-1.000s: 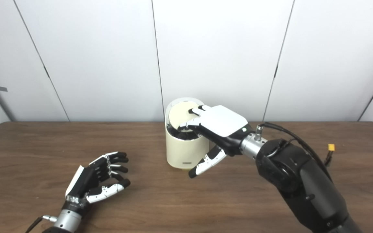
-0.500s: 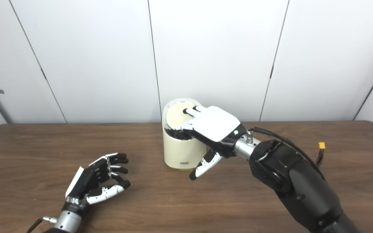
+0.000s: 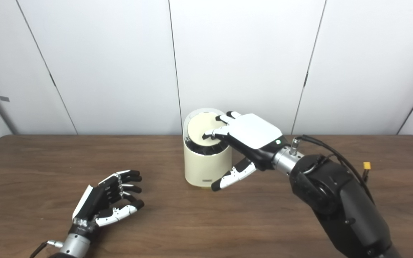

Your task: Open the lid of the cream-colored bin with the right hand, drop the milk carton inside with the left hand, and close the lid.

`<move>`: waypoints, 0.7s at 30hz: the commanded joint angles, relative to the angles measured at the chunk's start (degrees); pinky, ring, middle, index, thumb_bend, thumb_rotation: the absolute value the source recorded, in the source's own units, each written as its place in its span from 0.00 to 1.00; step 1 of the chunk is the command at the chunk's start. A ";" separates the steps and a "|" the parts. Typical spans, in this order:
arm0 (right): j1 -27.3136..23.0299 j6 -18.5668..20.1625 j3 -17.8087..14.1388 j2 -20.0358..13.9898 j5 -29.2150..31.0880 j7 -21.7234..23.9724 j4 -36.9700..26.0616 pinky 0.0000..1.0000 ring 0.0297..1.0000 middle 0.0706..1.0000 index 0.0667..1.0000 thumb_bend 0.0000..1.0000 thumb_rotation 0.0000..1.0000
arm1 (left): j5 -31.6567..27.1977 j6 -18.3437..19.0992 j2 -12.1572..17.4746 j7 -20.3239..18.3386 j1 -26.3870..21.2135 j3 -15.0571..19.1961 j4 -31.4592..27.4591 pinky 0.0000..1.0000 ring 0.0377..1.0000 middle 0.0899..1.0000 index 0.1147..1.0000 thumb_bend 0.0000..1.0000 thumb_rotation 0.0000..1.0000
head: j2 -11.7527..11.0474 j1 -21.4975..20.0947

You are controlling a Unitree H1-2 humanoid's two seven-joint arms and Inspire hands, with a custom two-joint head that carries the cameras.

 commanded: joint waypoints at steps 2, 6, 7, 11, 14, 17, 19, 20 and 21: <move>-0.73 2.55 -3.07 1.09 3.35 -1.37 -2.31 0.99 0.99 0.81 0.84 0.75 0.65 | -0.50 -1.28 0.62 0.08 -1.27 0.25 -1.98 0.51 0.63 0.72 0.74 0.67 0.09 | 0.08 0.05; 2.72 1.76 -7.15 2.38 7.50 -6.59 -2.19 0.85 0.97 0.84 0.88 0.78 0.60 | 0.07 -1.58 0.74 0.25 -1.33 0.23 -1.97 0.52 0.63 0.71 0.74 0.67 0.10 | 0.02 0.03; 3.72 1.23 -7.78 2.38 8.13 -7.61 -2.06 0.85 0.96 0.85 0.90 0.76 0.58 | 0.02 -1.50 0.76 0.22 -1.30 0.25 -2.04 0.52 0.63 0.71 0.74 0.67 0.10 | 0.02 0.03; 8.29 1.24 -10.17 3.01 11.14 -10.57 -2.09 0.75 0.88 0.86 0.89 0.74 0.54 | -0.15 -1.19 0.77 0.12 -1.44 0.24 -2.38 0.51 0.63 0.71 0.74 0.67 0.09 | 0.00 -0.17; 11.92 2.10 -12.68 4.50 16.16 -12.35 -1.31 0.65 0.81 0.86 0.89 0.75 0.49 | -0.65 -1.10 0.82 -0.20 -1.67 0.22 -2.32 0.51 0.62 0.71 0.74 0.68 0.11 | -0.20 -0.23; 15.02 2.79 -15.32 6.27 21.59 -14.14 -0.28 0.59 0.74 0.83 0.87 0.75 0.41 | -1.76 -0.81 0.84 -0.75 -1.77 0.25 -2.66 0.51 0.62 0.71 0.74 0.69 0.11 | -0.13 -0.17; 16.63 2.43 -17.13 7.63 26.06 -15.19 1.05 0.58 0.73 0.83 0.87 0.74 0.38 | -1.86 -1.10 1.01 -1.06 -1.83 0.15 -2.87 0.51 0.62 0.71 0.74 0.68 0.10 | -0.18 -0.23; 17.27 2.16 -17.88 8.35 28.22 -15.68 1.83 0.60 0.74 0.83 0.87 0.75 0.38 | -1.86 -1.30 1.12 -1.17 -1.88 0.13 -2.91 0.51 0.62 0.71 0.75 0.68 0.11 | -0.14 -0.30; 17.89 1.72 -18.43 8.88 29.94 -16.20 2.78 0.62 0.75 0.83 0.87 0.75 0.37 | -1.99 -1.54 1.21 -1.34 -1.93 0.11 -2.97 0.51 0.63 0.71 0.75 0.68 0.11 | -0.18 -0.35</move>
